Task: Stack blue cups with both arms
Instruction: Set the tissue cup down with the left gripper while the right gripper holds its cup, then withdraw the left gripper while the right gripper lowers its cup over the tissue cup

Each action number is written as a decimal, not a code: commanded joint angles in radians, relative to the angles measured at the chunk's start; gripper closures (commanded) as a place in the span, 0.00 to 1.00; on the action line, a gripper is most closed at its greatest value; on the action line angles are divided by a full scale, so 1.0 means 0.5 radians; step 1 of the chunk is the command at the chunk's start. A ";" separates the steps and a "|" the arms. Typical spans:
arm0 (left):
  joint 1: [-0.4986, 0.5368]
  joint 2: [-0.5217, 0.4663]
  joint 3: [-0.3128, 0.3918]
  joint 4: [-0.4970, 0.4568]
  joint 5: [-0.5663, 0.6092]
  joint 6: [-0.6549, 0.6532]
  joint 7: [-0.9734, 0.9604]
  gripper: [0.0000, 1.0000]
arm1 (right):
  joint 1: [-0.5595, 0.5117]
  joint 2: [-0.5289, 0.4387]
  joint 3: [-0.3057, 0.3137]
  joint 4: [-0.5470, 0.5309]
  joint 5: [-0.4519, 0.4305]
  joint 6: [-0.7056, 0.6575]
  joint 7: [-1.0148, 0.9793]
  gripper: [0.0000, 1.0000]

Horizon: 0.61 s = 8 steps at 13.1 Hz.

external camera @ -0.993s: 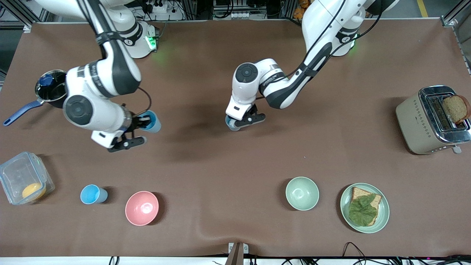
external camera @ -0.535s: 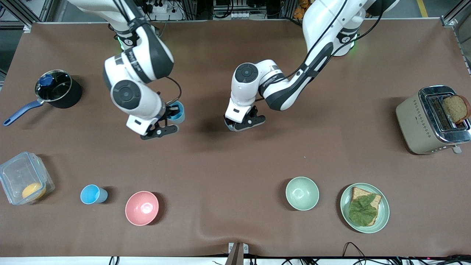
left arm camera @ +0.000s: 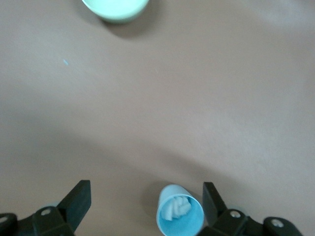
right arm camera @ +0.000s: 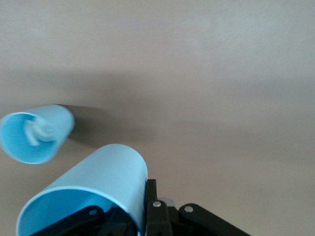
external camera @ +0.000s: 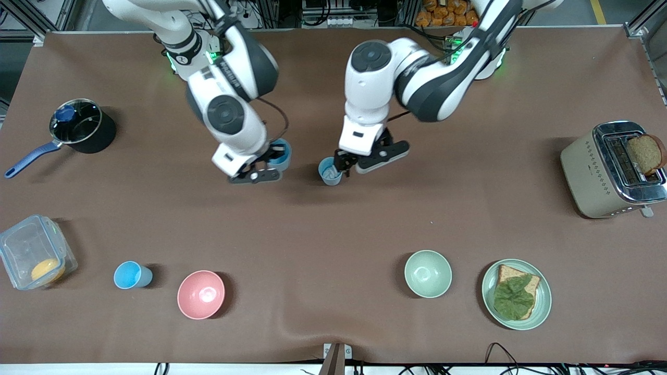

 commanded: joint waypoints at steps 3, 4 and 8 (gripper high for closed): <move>0.275 -0.259 -0.009 -0.058 -0.125 -0.239 0.485 0.00 | 0.089 0.182 -0.019 0.165 0.279 0.133 0.224 1.00; 0.349 -0.283 -0.009 -0.055 -0.135 -0.260 0.614 0.00 | 0.101 0.234 -0.019 0.214 0.279 0.192 0.270 1.00; 0.705 -0.415 -0.009 -0.055 -0.263 -0.322 1.203 0.00 | 0.205 0.379 -0.022 0.358 0.267 0.202 0.469 1.00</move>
